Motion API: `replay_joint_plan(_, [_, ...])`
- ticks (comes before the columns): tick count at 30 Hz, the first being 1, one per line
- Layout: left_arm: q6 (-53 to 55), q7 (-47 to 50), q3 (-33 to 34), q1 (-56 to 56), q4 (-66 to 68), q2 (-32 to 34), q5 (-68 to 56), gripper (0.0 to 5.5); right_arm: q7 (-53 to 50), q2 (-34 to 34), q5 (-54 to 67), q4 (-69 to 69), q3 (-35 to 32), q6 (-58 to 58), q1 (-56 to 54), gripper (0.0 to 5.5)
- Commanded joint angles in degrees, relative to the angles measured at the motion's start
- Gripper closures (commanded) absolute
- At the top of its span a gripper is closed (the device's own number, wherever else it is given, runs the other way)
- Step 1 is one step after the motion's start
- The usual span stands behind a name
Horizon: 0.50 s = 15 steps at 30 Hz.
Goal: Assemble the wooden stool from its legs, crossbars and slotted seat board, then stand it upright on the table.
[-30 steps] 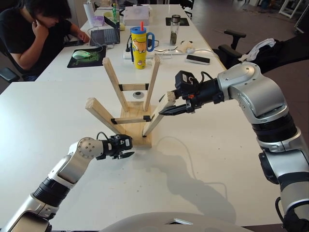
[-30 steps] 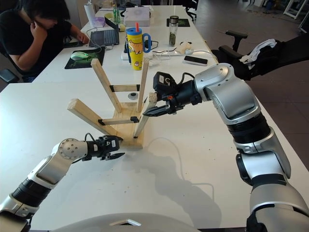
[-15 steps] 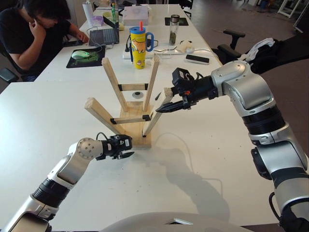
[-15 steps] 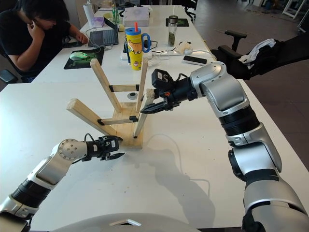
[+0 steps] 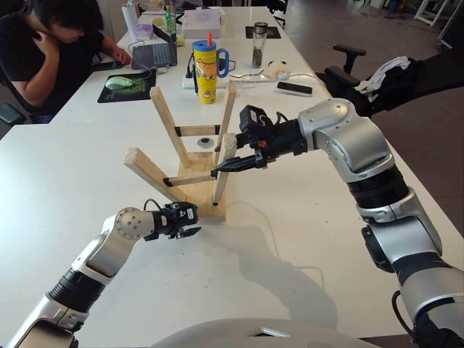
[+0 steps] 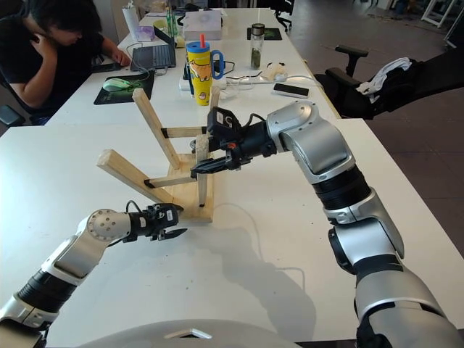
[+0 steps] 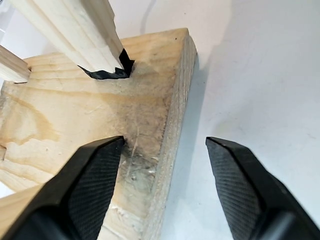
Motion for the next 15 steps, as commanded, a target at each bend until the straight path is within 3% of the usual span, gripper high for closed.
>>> replay_joint_plan(1, [3.06, -2.71, -7.52, 5.45, 3.11, -4.47, -0.37, 2.47, -6.57, 10.37, 5.73, 5.44, -0.94, 13.42, 9.92, 3.44])
replay_joint_plan(4, [3.38, -2.31, -7.59, 6.02, 2.73, -4.4, -0.61, 2.47, -12.51, 11.43, 7.57, 3.93, -7.23, 16.66, 14.59, 3.42])
replay_joint_plan(9, [4.09, -1.7, -7.09, 7.6, 1.79, -4.0, -1.28, 2.47, -14.81, 9.24, 3.83, -6.33, -1.0, 12.13, 20.44, 3.39])
replay_joint_plan(14, [4.09, -1.91, -7.23, 6.52, 3.08, -4.21, -1.24, 2.47, -16.54, 8.01, -0.74, -5.97, 1.02, 0.94, 25.08, 3.39])
replay_joint_plan(15, [4.42, -1.43, -7.06, 6.19, 3.72, -4.58, -1.05, 2.47, -16.47, 7.8, -1.19, -5.54, 0.2, -2.05, 25.65, 3.02])
